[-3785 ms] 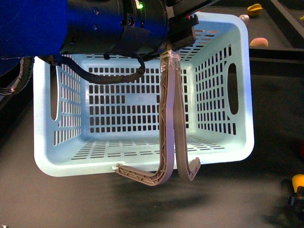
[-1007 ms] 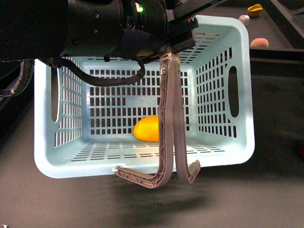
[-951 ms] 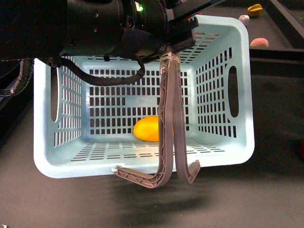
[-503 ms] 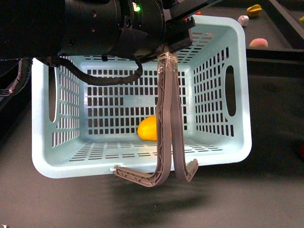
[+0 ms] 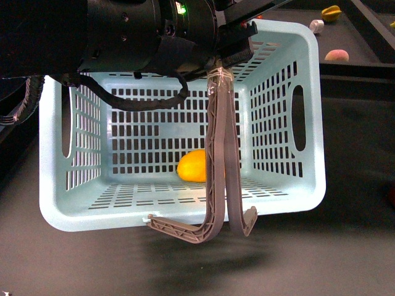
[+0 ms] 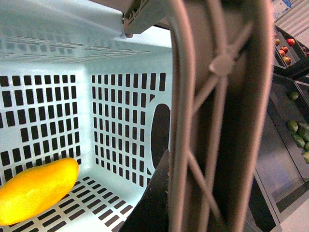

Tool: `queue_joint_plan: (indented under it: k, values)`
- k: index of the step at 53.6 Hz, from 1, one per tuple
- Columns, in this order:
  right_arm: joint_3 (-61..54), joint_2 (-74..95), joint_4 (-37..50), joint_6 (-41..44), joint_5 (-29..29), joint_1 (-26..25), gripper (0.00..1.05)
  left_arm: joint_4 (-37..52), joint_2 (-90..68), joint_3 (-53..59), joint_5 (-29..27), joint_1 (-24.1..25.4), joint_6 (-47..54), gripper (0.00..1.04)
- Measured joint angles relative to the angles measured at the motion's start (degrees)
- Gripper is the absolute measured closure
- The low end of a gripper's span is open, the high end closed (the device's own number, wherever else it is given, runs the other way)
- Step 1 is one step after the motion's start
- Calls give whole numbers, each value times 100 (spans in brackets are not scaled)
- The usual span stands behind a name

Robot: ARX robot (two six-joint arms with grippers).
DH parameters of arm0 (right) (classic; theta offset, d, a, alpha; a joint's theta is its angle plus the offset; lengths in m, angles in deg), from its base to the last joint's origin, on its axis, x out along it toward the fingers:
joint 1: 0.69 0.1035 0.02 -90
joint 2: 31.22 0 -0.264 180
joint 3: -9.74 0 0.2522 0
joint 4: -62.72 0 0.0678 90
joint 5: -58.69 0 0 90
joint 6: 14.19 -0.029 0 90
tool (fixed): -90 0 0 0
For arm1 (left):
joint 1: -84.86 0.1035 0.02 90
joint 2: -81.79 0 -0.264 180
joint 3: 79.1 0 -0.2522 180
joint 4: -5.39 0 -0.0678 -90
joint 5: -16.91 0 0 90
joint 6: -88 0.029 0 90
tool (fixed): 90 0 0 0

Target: Pick mango with right arm and hold basket with left

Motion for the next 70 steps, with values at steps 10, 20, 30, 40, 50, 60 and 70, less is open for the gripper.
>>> queue_joint_plan:
  k: [10,20,30,40,50,60,70]
  values:
    - [0,-328,-326,85,-4,0,103,0,0,0,4,0,-9,99]
    - [0,-592,-588,79,-11,0,103,0,0,0,7,0,-7,99]
    - [4,-1563,-1587,83,-17,0,103,0,-2,-2,0,7,-2,99]
    - [4,-1574,-1611,83,-15,0,103,0,0,-2,4,0,-9,99]
    - [4,-1574,-1611,83,-15,0,103,0,0,-2,2,0,0,99]
    - [4,-1574,-1611,83,-15,0,103,0,0,-2,2,0,-4,99]
    - [4,-1574,-1611,83,-15,0,103,0,0,-2,4,0,-7,99]
